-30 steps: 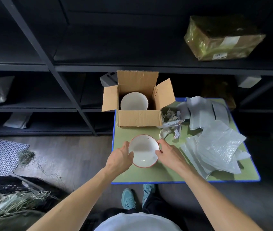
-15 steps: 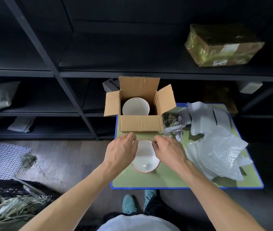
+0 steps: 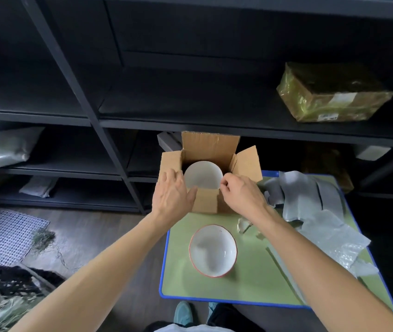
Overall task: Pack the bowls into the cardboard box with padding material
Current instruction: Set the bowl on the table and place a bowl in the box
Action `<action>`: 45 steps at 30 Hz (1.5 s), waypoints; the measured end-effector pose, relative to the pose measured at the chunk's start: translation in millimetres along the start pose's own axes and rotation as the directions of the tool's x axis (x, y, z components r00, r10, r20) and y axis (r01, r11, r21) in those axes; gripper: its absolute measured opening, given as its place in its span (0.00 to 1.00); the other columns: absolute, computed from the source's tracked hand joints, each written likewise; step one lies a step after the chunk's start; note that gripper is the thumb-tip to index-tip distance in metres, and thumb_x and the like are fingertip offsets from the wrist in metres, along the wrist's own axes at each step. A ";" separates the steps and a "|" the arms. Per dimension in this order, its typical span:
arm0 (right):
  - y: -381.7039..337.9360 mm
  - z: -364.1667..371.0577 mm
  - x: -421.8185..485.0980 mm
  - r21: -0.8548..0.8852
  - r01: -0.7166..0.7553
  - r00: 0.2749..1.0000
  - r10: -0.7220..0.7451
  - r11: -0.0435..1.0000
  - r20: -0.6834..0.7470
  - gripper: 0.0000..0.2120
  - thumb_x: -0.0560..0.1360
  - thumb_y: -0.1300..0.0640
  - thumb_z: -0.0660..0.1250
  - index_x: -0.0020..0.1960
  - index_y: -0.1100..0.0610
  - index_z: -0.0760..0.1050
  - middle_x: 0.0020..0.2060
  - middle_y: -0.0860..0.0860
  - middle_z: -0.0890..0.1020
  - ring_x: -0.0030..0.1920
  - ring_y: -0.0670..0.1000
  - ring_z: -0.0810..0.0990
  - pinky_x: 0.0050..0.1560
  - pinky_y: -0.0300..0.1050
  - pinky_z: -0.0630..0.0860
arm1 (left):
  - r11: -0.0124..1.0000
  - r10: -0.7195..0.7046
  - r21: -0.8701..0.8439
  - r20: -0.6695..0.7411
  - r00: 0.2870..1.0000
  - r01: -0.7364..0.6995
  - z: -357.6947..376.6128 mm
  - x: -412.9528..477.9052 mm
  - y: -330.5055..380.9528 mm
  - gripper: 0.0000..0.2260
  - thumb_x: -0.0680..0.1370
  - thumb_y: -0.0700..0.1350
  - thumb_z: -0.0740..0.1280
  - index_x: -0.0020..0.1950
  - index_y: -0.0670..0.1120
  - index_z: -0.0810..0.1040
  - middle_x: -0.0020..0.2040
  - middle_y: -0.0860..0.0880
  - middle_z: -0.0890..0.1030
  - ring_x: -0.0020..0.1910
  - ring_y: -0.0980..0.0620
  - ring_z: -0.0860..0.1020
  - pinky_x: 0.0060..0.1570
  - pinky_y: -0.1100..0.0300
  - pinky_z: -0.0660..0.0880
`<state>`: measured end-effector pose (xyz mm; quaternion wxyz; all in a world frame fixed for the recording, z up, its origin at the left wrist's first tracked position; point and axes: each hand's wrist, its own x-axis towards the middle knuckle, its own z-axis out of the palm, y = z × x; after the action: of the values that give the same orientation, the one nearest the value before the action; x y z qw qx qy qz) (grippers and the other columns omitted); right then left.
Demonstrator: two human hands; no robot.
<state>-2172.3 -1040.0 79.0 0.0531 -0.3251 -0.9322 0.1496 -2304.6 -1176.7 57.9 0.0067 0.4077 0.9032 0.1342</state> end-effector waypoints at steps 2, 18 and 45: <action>3.0 1.8 14.6 -0.014 -0.002 1.000 0.003 1.000 0.022 0.10 0.81 0.56 0.58 0.54 0.57 0.77 0.50 0.55 0.82 0.51 0.59 0.80 0.45 0.50 0.72 | 0.998 -0.054 0.018 0.024 0.998 0.053 3.1 9.4 1.7 0.24 0.79 0.60 0.60 0.62 0.41 0.72 0.56 0.43 0.73 0.53 0.44 0.70 0.52 0.52 0.71; -14.2 33.6 87.6 -0.273 -0.232 0.884 0.320 0.933 0.341 0.29 0.80 0.56 0.62 0.75 0.66 0.55 0.65 0.62 0.77 0.63 0.61 0.78 0.50 0.50 0.73 | 0.974 -0.182 0.155 0.085 0.980 0.168 25.6 14.5 4.4 0.38 0.77 0.69 0.51 0.75 0.42 0.61 0.56 0.47 0.72 0.52 0.47 0.71 0.50 0.55 0.68; -11.1 -49.3 34.5 0.129 -0.199 0.980 0.200 0.971 0.005 0.04 0.74 0.62 0.59 0.44 0.57 0.73 0.38 0.54 0.78 0.38 0.56 0.76 0.30 0.45 0.65 | 0.970 -0.035 -0.241 -0.004 0.999 0.033 -32.5 12.0 5.3 0.18 0.83 0.57 0.56 0.61 0.45 0.74 0.54 0.47 0.76 0.51 0.47 0.69 0.52 0.52 0.72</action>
<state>-2196.1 -1014.7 129.4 0.0621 -0.4138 -0.8830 0.2126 -2312.6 -1172.2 91.7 0.0547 0.3876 0.8871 0.2445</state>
